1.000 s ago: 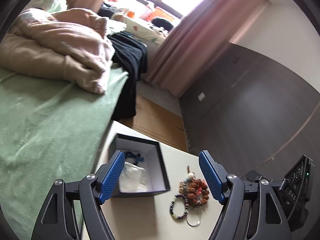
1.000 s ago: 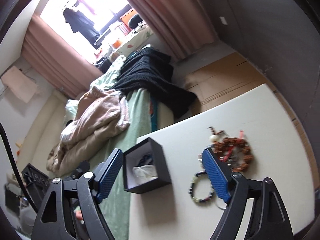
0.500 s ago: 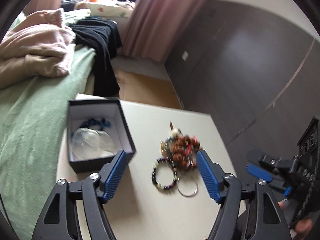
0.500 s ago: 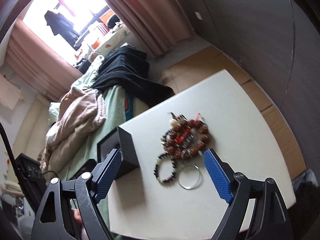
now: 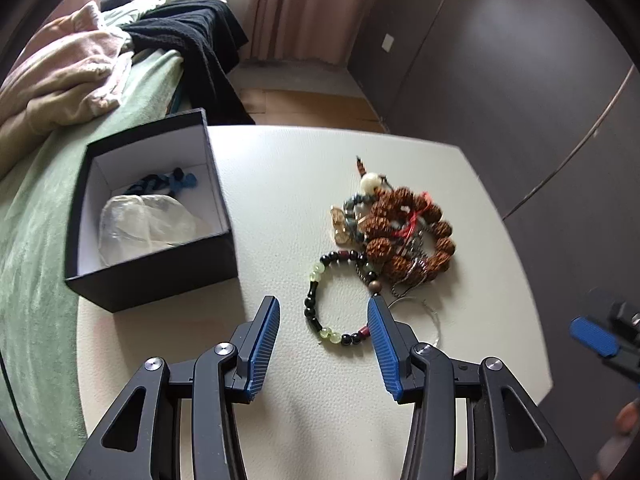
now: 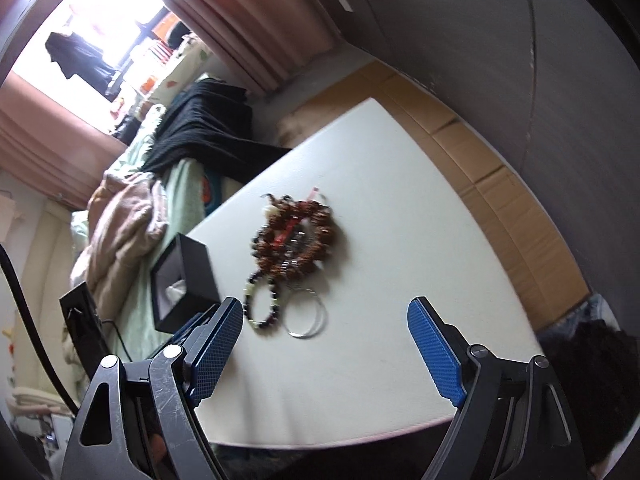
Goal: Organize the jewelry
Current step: 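Grasp the dark bead bracelet with the left tool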
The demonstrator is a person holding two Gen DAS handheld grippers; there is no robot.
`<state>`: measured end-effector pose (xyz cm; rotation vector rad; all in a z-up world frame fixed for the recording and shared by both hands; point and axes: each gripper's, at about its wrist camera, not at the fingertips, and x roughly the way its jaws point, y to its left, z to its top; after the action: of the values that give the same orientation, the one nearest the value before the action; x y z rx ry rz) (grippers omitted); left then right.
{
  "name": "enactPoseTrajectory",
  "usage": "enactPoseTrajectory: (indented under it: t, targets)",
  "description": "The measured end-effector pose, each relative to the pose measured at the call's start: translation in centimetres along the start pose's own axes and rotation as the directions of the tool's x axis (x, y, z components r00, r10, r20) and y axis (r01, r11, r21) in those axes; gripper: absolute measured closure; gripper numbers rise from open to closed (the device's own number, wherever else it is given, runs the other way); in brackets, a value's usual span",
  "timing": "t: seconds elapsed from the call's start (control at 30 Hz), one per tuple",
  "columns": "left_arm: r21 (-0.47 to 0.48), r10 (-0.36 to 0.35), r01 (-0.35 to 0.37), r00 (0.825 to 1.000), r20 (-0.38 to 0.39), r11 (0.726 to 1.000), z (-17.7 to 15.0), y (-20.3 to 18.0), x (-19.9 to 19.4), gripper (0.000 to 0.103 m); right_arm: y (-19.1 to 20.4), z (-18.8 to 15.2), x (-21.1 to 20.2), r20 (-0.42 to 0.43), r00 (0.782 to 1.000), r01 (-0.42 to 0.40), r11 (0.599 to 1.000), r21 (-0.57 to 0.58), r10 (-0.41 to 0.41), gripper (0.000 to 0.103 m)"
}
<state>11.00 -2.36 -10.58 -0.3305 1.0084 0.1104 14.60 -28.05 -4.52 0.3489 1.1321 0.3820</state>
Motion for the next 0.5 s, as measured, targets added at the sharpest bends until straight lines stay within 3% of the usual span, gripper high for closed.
enactPoseTrajectory:
  t: [0.23, 0.37, 0.43, 0.5]
  targets:
    - [0.05, 0.096, -0.094, 0.995, -0.037, 0.994, -0.4, -0.7, 3.0, 0.057, -1.1, 0.3, 2.0, -0.056, 0.998, 0.028, 0.999, 0.02, -0.027, 0.018]
    - [0.113, 0.15, -0.148, 0.989, -0.01, 0.983, -0.8, -1.6, 3.2, 0.062, -0.8, 0.3, 2.4, -0.068, 0.996, 0.051, 0.999, -0.004, -0.051, 0.018]
    - [0.14, 0.183, -0.181, 0.983, 0.003, 0.973, -1.1, -2.0, 3.3, 0.067, -0.8, 0.5, 2.3, -0.061, 0.997, 0.053, 0.999, -0.003, -0.053, 0.018]
    - [0.146, 0.174, -0.173, 0.985, 0.007, 0.974, -1.2, -2.0, 3.2, 0.079, -0.9, 0.6, 2.2, -0.06, 0.997, 0.053, 0.999, 0.0, -0.053, 0.018]
